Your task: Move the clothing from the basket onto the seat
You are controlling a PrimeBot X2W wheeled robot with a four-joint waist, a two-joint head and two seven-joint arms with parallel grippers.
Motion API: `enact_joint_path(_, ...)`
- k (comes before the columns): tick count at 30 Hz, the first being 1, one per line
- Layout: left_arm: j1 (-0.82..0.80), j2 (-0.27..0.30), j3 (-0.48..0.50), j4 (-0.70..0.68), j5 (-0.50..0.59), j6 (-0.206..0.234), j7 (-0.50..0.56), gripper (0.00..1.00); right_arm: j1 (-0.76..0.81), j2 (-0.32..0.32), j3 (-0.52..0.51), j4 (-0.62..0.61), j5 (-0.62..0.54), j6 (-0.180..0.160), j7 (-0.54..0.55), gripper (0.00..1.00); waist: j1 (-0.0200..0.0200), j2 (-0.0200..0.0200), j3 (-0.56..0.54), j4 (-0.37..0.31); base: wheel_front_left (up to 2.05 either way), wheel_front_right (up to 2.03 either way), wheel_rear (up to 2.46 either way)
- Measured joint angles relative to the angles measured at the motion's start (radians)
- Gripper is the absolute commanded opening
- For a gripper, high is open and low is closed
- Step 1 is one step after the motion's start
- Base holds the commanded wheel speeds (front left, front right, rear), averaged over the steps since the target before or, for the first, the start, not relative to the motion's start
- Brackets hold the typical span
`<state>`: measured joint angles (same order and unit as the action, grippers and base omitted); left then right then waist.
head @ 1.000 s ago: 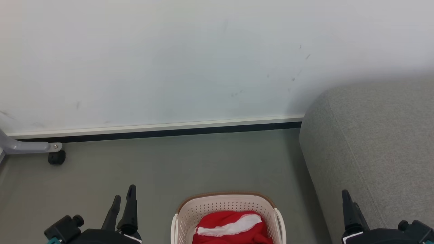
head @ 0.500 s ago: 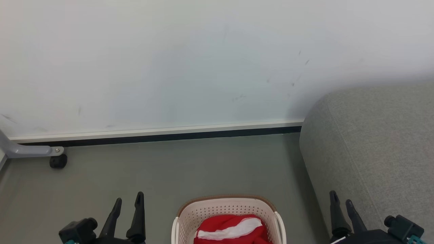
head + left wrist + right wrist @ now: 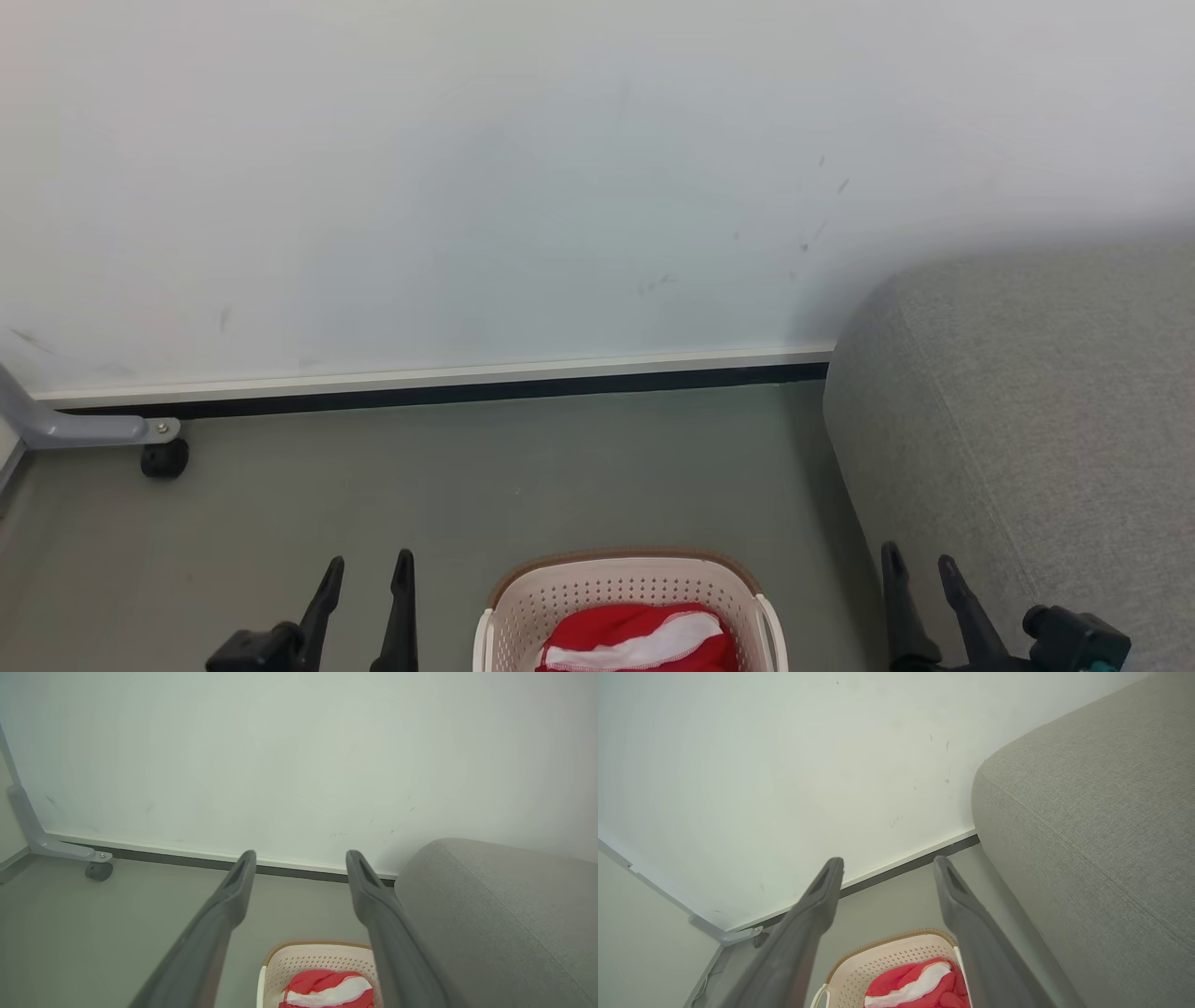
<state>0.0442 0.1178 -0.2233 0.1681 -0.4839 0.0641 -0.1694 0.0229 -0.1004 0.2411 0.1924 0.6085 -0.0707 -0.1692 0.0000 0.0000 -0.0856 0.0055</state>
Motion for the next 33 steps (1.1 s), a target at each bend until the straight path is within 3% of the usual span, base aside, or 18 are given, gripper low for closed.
enact_joint_path(23,0.039,0.007,-0.047,0.005,0.245,0.027,-0.081,1.0,0.032,-0.027,0.1,-0.034,-0.274,-0.044,-0.08,1.0,0.0,-0.0001,-0.024,0.001,0.0,0.0,0.0)
enact_joint_path(33,0.043,0.006,-0.042,0.03,0.241,0.024,-0.081,1.0,0.035,-0.029,0.1,-0.033,-0.286,-0.044,-0.08,1.0,0.0,0.0,-0.022,0.001,0.0,0.0,0.0)
